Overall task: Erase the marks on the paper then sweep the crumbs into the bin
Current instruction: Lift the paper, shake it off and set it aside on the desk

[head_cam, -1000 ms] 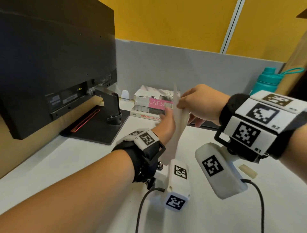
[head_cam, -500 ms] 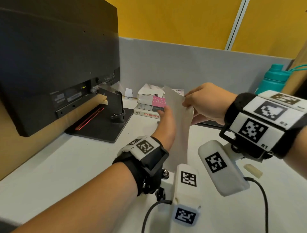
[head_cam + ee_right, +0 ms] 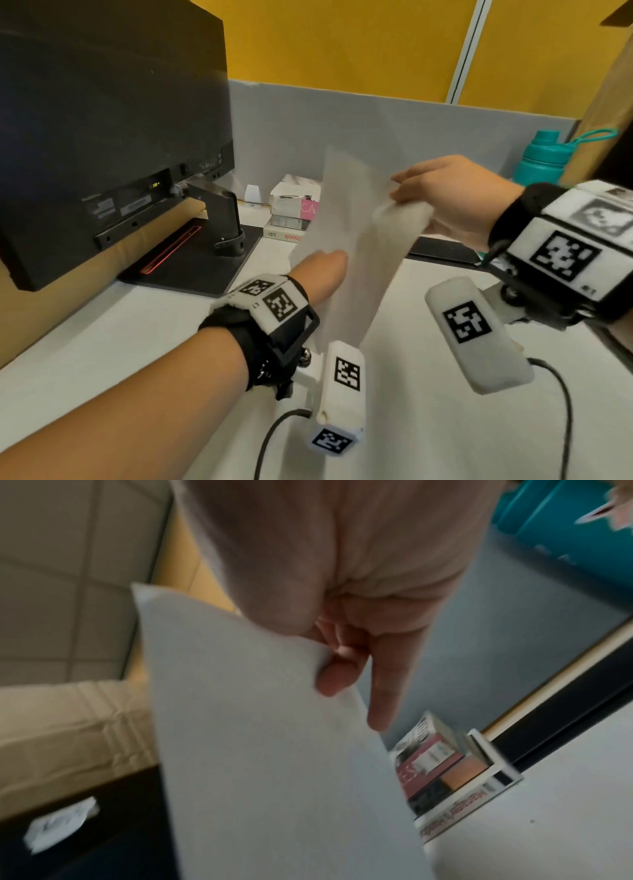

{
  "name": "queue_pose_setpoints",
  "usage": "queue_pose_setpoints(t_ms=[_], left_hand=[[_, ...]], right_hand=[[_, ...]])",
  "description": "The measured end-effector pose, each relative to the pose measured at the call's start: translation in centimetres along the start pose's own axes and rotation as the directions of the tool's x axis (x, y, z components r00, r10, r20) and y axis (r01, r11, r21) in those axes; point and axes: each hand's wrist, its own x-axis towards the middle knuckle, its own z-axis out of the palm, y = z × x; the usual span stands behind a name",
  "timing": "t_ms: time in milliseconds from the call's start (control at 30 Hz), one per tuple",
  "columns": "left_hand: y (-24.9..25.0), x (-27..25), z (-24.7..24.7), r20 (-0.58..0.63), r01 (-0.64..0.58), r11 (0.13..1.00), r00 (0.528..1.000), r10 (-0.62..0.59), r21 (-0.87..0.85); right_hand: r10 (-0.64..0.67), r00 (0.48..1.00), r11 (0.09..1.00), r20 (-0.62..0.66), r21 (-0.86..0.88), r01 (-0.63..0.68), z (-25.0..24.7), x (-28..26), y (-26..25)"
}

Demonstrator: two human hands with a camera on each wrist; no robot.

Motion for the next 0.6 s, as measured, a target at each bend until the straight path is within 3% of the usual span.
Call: queue_pose_setpoints(t_ms=[67,133,233,333,400,467,533,600], left_hand=[[0.1,-0.1,-0.2,0.03,0.06,0.998,0.998,-0.059,-0.022],[0.6,-1.1,0.3,0.093,0.143,0.974,0.987,-0.129,-0.173],[1.6,-1.5,1.9,0.15,0.12,0.94,0.986,-0.074,-0.319],[3.5,-1.3,3.9,-0.015,-0.145,0.935,0.989,0.148,-0.325],[4.6,-1.6,5.8,-0.014,-0.267,0.921,0.962,0.274,-0.283],[5.6,-2.0,8.0,0.046,-0.308,0.929,0.945,0.323,-0.204],[6.1,-1.8,10.5,0.072,-0.339,0.939,0.937,0.343,-0.064],[6.3,-1.3,13.3,0.096,-0.353,0.935,0.933,0.348,0.043]], right_hand=[[0.024,0.999,0.989,-0.032,0.145,-0.019,-2.3,-0.6,0.9],[0.061,0.997,0.966,-0.048,0.254,-0.047,-4.7,-1.5,1.9],[0.105,0.988,0.965,-0.116,0.252,-0.073,-8.2,-2.8,4.1],[0.172,0.955,0.973,-0.243,-0.11,-0.203,-11.9,-3.5,7.2],[0.204,0.932,0.862,-0.3,-0.397,-0.316,-14.0,-3.9,9.4],[0.221,0.916,0.686,-0.335,-0.614,-0.39,-15.5,-4.2,11.8],[0.242,0.9,0.571,-0.362,-0.697,-0.434,-16.6,-4.5,14.2],[0.274,0.883,0.538,-0.38,-0.701,-0.469,-17.7,-4.7,16.4]])
